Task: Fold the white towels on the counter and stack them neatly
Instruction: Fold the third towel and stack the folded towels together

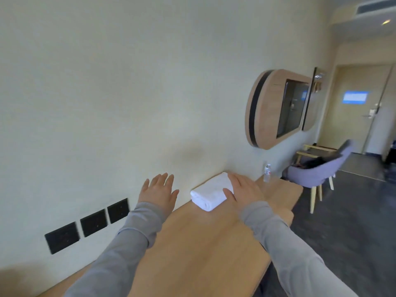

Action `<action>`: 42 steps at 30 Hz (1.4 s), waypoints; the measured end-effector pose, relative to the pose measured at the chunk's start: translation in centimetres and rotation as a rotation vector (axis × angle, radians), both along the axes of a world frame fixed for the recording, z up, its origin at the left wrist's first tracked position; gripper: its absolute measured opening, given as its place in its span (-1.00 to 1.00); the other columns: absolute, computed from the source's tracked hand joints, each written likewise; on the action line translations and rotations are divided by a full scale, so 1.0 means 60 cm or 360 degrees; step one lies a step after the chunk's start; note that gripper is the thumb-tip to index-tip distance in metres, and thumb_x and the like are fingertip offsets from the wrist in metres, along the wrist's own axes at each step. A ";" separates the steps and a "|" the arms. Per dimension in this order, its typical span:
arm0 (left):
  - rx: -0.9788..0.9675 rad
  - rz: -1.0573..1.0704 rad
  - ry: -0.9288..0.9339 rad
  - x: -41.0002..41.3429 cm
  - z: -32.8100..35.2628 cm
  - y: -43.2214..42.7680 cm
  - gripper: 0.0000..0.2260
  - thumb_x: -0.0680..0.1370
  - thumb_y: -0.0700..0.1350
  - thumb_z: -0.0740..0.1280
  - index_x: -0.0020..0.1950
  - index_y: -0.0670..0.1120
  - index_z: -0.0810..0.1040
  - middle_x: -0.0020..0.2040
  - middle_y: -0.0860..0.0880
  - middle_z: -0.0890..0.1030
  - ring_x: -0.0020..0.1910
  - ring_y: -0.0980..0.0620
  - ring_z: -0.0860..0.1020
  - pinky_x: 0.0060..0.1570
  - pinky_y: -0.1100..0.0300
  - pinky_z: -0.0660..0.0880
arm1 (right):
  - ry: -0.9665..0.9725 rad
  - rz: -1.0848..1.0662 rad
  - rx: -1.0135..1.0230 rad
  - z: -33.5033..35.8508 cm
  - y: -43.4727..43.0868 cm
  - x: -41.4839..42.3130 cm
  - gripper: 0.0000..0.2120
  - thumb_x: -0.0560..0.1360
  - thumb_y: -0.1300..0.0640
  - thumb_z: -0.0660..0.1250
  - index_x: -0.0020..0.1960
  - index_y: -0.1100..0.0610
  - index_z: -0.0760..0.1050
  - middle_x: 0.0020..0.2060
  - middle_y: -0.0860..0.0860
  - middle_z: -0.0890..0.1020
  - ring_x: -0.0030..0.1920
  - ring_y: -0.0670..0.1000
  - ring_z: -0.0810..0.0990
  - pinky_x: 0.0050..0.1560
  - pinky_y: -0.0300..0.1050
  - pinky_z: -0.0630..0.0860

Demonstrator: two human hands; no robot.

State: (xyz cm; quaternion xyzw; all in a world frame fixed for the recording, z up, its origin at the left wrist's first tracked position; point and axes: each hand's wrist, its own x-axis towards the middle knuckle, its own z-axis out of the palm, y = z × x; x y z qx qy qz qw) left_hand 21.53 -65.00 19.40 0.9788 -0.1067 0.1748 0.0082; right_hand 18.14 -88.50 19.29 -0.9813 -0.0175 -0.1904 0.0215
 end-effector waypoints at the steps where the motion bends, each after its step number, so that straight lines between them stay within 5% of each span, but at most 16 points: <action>1: -0.0009 -0.0049 -0.0007 0.011 0.006 -0.030 -0.52 0.64 0.10 -0.03 0.54 -0.01 0.03 0.54 0.03 0.10 0.51 0.08 0.06 0.48 0.04 -0.01 | 0.0009 -0.0046 -0.0020 0.004 -0.027 -0.001 -0.48 0.62 -0.07 -0.03 0.51 0.13 0.05 0.49 0.02 0.18 0.45 -0.04 0.17 0.42 -0.15 0.07; 10: -0.0009 -0.0262 -0.0076 0.145 0.025 -0.212 -0.52 0.63 0.11 -0.03 0.53 0.01 0.06 0.53 0.05 0.14 0.50 0.07 0.09 0.47 0.03 0.00 | 0.0043 -0.0254 -0.0119 0.019 -0.189 0.084 -0.48 0.63 -0.07 -0.04 0.51 0.13 0.01 0.51 0.02 0.09 0.50 -0.03 0.05 0.48 -0.07 -0.03; 22: -0.0158 -0.0079 -0.0006 0.429 -0.018 -0.257 -0.52 0.64 0.10 -0.04 0.53 -0.01 0.04 0.53 0.04 0.13 0.50 0.05 0.08 0.47 0.02 0.00 | 0.0126 -0.0040 -0.0157 0.004 -0.230 0.404 -0.48 0.63 -0.06 -0.06 0.52 0.12 -0.02 0.52 0.03 0.05 0.52 0.00 -0.03 0.51 -0.03 -0.13; 42: -0.0160 0.0344 0.0194 0.612 -0.153 -0.314 -0.53 0.63 0.09 0.00 0.52 -0.01 0.07 0.53 0.03 0.15 0.49 0.04 0.13 0.45 0.04 0.06 | 0.0323 0.0447 -0.0036 -0.122 -0.257 0.726 -0.50 0.63 -0.03 -0.04 0.52 0.13 0.01 0.52 0.03 0.09 0.52 0.00 0.01 0.50 -0.03 -0.08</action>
